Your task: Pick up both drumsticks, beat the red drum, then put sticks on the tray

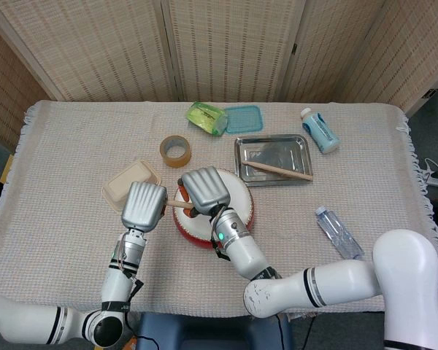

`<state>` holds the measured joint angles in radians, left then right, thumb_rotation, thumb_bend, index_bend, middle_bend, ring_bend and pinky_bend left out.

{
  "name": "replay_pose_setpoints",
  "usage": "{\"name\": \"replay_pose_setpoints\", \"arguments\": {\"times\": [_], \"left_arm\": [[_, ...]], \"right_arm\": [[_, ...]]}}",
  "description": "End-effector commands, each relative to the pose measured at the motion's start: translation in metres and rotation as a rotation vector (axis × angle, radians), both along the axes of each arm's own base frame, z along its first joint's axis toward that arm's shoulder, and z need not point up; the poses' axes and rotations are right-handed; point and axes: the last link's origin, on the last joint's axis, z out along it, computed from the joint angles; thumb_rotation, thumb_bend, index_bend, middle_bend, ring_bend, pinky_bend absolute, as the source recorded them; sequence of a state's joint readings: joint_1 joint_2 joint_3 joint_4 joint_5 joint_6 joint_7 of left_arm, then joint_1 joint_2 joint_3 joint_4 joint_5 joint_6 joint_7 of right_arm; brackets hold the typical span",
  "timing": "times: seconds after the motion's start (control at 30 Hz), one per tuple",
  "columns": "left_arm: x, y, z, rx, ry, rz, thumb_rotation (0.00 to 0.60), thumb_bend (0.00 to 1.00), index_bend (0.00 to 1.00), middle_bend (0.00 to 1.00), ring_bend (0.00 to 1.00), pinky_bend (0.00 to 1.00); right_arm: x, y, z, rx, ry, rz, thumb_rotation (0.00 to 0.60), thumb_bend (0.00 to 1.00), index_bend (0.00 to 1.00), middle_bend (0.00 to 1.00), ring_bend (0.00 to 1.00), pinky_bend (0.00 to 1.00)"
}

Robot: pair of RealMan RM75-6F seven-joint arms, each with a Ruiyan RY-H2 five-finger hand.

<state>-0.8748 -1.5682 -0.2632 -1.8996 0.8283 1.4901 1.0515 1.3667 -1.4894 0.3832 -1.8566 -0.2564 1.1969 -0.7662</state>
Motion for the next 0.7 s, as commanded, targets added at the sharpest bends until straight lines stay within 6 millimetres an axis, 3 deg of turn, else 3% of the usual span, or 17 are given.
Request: {"name": "replay_pose_setpoints", "arguments": {"times": [0.03, 0.7], "left_arm": [[0.0005, 0.0, -0.0003, 0.003, 0.001, -0.004, 0.6, 0.64, 0.98, 1.0, 1.0, 1.0], [0.0047, -0.0004, -0.0002, -0.007, -0.011, -0.006, 0.6, 0.62, 0.96, 1.0, 0.98, 1.0]], "right_arm": [[0.0006, 0.0004, -0.001, 0.001, 0.002, 0.001, 0.6, 0.14, 0.69, 0.7, 0.57, 0.78], [0.0014, 0.0004, -0.005, -0.012, 0.017, 0.007, 0.6, 0.18, 0.71, 0.71, 0.57, 0.78]]}}
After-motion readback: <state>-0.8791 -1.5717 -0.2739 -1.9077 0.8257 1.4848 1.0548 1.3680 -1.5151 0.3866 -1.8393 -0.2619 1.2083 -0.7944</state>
